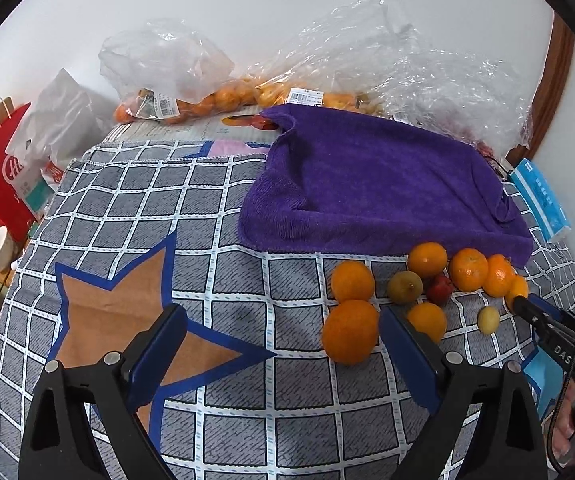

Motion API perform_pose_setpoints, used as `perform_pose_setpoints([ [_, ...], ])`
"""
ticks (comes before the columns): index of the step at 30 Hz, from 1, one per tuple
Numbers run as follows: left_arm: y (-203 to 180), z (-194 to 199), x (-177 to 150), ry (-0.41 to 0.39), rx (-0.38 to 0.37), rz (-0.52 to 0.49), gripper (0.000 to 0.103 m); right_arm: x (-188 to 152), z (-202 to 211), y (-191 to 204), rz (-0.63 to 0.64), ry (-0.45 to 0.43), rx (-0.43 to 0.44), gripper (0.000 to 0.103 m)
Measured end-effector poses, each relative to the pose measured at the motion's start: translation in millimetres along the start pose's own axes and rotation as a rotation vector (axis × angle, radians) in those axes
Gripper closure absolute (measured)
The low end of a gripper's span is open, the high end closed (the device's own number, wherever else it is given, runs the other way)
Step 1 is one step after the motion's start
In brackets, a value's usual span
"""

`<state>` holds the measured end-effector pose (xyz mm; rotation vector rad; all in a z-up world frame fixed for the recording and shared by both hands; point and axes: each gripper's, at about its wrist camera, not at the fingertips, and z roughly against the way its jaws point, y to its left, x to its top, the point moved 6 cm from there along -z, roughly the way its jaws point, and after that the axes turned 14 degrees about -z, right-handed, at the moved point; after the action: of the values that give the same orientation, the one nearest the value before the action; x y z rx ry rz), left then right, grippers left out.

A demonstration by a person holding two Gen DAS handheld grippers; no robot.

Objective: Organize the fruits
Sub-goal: 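Move the left tool toward a large orange while the right tool approaches a yellow oval fruit, then close the left gripper on the large orange while the right gripper closes on the yellow oval fruit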

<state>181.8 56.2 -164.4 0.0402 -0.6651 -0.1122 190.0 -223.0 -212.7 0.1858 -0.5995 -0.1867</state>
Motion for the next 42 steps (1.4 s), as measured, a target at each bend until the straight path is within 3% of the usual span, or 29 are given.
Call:
perform_pose_setpoints([
  [8,-4,-7,0,0.008,-0.031,-0.009,0.008,5,-4,-3,-0.008,0.023,0.038,0.069],
  [21,-23,-13,-6,0.021,-0.111,-0.043,0.018,5,-14,4,0.043,-0.004,-0.004,0.069],
  [27,-32,-26,-5,0.046,-0.114,-0.059,0.029,1,-6,-6,0.042,0.007,0.014,0.069],
  [33,-36,-36,-7,0.074,-0.122,-0.073,0.052,3,-14,-5,0.022,0.017,0.032,0.069],
  [35,-37,-37,-8,0.072,-0.136,-0.082,0.065,3,-15,-2,0.027,0.009,0.024,0.069],
  [42,-40,-32,-9,0.072,-0.157,-0.097,0.067,0,-5,4,0.034,-0.01,0.028,0.07],
])
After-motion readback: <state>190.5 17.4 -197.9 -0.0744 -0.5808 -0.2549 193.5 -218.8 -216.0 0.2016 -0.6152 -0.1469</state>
